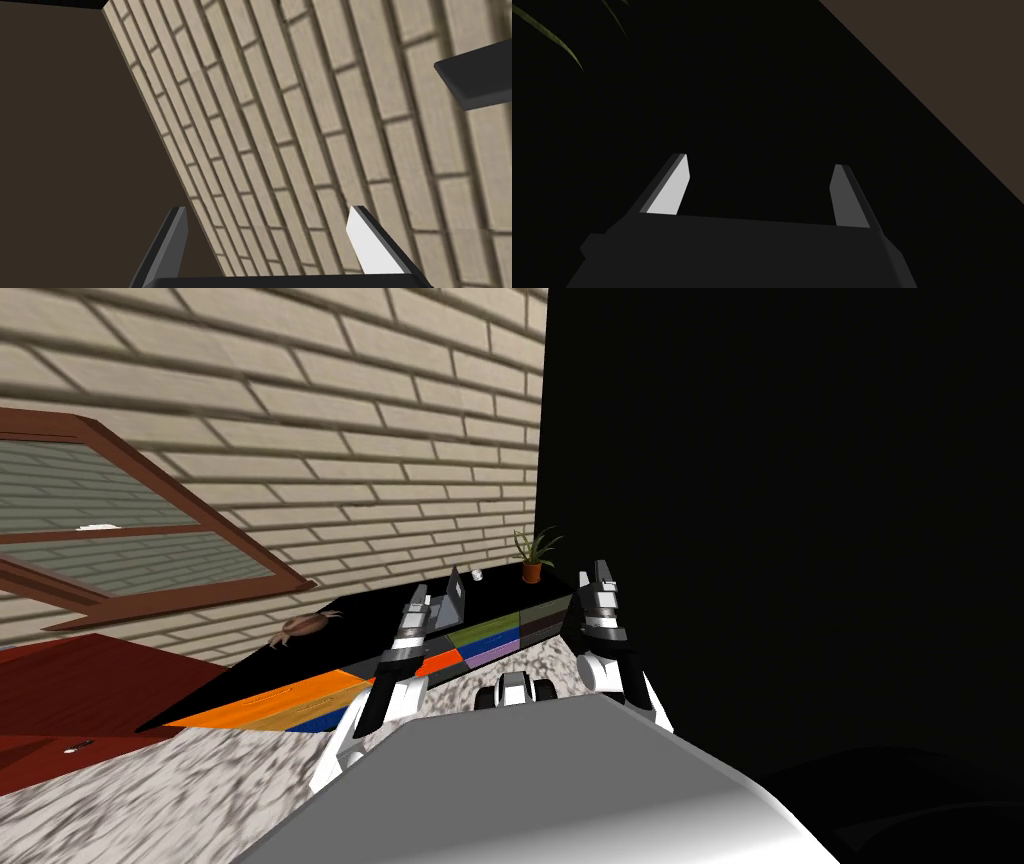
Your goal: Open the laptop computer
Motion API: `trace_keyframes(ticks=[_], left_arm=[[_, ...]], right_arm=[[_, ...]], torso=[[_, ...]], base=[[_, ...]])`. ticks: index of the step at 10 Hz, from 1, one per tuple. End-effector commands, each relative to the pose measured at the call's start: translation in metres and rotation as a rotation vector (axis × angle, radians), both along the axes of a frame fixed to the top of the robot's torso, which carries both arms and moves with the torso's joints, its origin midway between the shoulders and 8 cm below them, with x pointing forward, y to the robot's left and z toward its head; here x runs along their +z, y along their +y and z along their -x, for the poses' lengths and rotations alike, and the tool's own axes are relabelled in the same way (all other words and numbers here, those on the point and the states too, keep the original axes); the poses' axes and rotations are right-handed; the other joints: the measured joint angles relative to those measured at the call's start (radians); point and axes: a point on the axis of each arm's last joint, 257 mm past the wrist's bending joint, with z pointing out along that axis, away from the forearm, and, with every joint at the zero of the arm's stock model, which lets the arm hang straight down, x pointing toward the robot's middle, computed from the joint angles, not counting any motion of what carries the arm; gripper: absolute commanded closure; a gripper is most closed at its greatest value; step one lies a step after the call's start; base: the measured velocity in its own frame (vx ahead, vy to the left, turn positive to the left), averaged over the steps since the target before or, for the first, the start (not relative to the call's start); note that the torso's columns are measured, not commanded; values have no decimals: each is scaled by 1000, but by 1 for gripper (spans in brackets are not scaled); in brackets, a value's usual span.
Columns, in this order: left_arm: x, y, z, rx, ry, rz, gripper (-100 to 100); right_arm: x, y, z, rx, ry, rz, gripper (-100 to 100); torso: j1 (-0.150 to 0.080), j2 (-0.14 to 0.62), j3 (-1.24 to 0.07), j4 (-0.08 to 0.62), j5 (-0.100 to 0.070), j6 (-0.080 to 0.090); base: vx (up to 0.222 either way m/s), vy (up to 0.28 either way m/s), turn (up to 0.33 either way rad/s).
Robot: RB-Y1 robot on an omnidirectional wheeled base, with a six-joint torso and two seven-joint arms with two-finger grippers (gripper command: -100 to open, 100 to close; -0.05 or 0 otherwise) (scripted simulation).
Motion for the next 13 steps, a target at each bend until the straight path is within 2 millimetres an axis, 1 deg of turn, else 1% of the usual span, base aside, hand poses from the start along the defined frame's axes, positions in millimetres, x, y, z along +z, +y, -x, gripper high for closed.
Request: trace_keyframes(ticks=[1,2,3,4,7,8,10,13], left_arm=[[-21,13,-8,42,67,-16,-100],[-31,21,-10,66,100,-25,-100],[-35,26,-11,79,118,-29,-100],[-45,36,-11,107,154,-39,-100],[-62,54,-10,159,215,-56,-100],[-73,68,-7,199,262,-67,-100],[-86,84,-3,245,310,-75,-100],[-105,108,6,316,383,-76,-100]], right_arm=[[0,0,0,0,0,0,0],[0,0,0,0,0,0,0],[0,0,0,0,0,0,0],[0,0,0,0,0,0,0],[0,0,0,0,0,0,0],[0,0,0,0,0,0,0],[0,0,0,0,0,0,0],[0,0,0,0,0,0,0]], torso=[[-3,-1,0,0,-1,0],[-2,1,0,0,-1,0],[0,1,1,0,0,0],[1,-1,0,0,0,0],[2,1,0,0,1,0],[2,2,1,1,1,0],[-2,-2,-1,-1,-1,0],[1,2,1,1,0,0]], base=[[-5,-213,29],[12,-181,46],[59,-162,36],[90,-169,64],[94,-104,54],[129,-77,96],[180,-82,99],[161,-29,72]])
